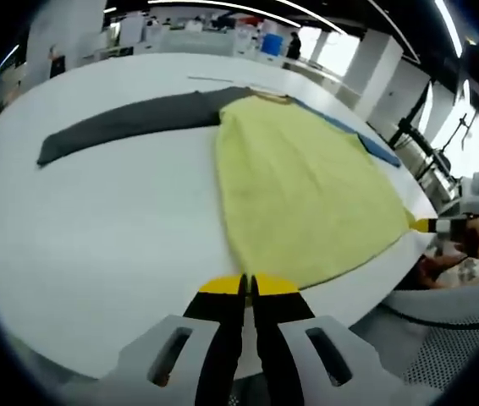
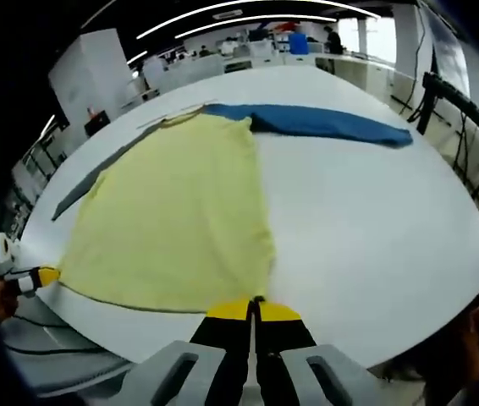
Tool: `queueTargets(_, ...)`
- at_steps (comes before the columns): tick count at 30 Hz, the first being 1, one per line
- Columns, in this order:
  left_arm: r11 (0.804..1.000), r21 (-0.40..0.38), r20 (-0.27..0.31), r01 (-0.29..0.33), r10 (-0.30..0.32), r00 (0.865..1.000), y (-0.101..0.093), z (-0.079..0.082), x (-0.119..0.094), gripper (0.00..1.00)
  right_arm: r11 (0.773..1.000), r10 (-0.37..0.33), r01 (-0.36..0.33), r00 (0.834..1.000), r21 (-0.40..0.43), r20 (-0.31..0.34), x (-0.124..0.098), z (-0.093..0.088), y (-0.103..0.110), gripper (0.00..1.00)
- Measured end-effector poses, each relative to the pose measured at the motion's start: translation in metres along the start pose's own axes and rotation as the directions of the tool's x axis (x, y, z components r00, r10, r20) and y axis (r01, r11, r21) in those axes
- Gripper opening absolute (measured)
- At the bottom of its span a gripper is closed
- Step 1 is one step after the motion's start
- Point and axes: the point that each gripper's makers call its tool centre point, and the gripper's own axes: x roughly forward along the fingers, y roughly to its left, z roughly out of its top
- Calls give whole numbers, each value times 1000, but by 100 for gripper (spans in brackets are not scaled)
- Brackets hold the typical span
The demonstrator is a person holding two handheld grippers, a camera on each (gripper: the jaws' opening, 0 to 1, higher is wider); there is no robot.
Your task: Fold the garment on the visible template until the final outline fits inside the template.
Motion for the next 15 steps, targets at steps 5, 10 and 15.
queueTargets(5,1000,23,-9,-6,6,1000,1,-1,0,1,1000,2,-2,1000,4,-1,-1,-1,0,0)
queueTargets(10,998,57,8,-10,10,1000,2,2,-4,9,1000,24,-25,999,9,30,-9,5,3,12)
queueTargets(15,992,125,95,0,-12,995,-4,19,-7,33,997,71,-69,996,-30,62,-15,16,9,34)
